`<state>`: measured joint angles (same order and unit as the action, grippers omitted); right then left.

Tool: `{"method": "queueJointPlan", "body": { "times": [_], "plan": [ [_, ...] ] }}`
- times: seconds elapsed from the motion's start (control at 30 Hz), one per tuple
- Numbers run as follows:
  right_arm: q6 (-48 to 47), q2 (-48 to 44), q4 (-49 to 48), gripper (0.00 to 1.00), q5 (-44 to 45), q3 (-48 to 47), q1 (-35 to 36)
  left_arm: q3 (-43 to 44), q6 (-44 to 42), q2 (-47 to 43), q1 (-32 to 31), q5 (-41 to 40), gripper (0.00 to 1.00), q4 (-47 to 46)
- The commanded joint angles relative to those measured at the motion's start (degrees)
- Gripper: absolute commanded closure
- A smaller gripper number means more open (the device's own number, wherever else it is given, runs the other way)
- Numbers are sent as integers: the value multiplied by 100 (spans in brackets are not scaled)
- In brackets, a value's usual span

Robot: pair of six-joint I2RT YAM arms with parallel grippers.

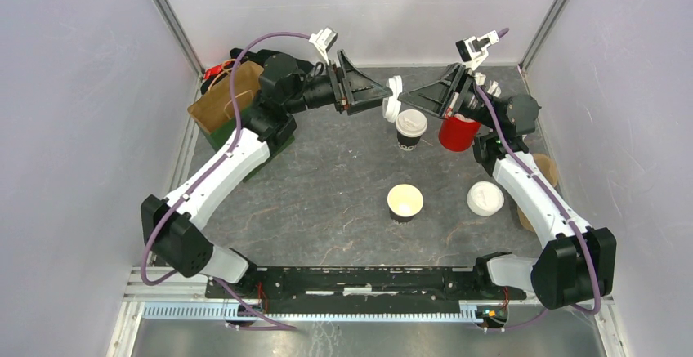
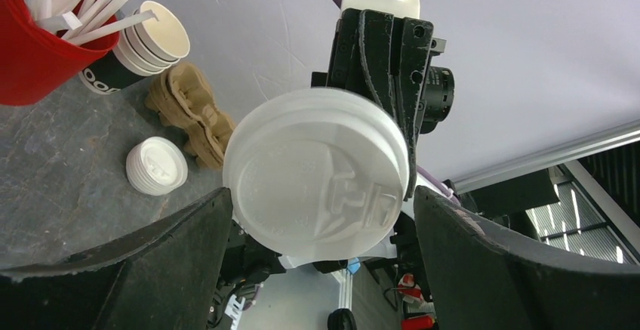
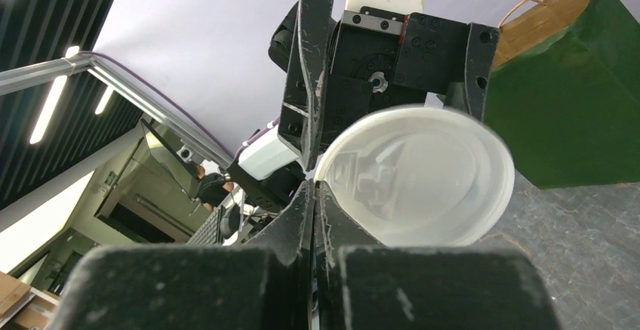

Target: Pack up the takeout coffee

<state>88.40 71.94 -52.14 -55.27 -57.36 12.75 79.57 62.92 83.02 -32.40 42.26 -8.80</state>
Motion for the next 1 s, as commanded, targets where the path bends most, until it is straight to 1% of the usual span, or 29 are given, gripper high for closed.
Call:
{"method": "queueJointPlan", "body": {
  "times": [0.0, 0.33, 0.37, 0.4, 0.47, 0.67, 0.97],
  "plan": [
    [-105, -88, -86, 100, -11, -20, 34, 346, -424, 89, -52, 132, 6, 202],
    [-135, -85, -59, 100, -2, -39, 45, 382, -521, 89, -64, 100, 12, 352],
    [-135, -96, -61, 100, 5, -28, 48, 376, -511, 91, -72, 89, 11, 348],
    [-137, -98, -59, 100, 7, -29, 53, 375, -494, 103, -77, 97, 7, 307],
    [-138, -93, -67, 100, 7, -34, 59, 362, -417, 134, -88, 141, 4, 170],
    [-140, -108, -61, 100, 16, -17, 66, 370, -324, 162, -117, 189, 3, -7],
    [-152, -110, -59, 100, 25, 50, 80, 313, -398, 76, -126, 95, 16, 37]
  ]
}}
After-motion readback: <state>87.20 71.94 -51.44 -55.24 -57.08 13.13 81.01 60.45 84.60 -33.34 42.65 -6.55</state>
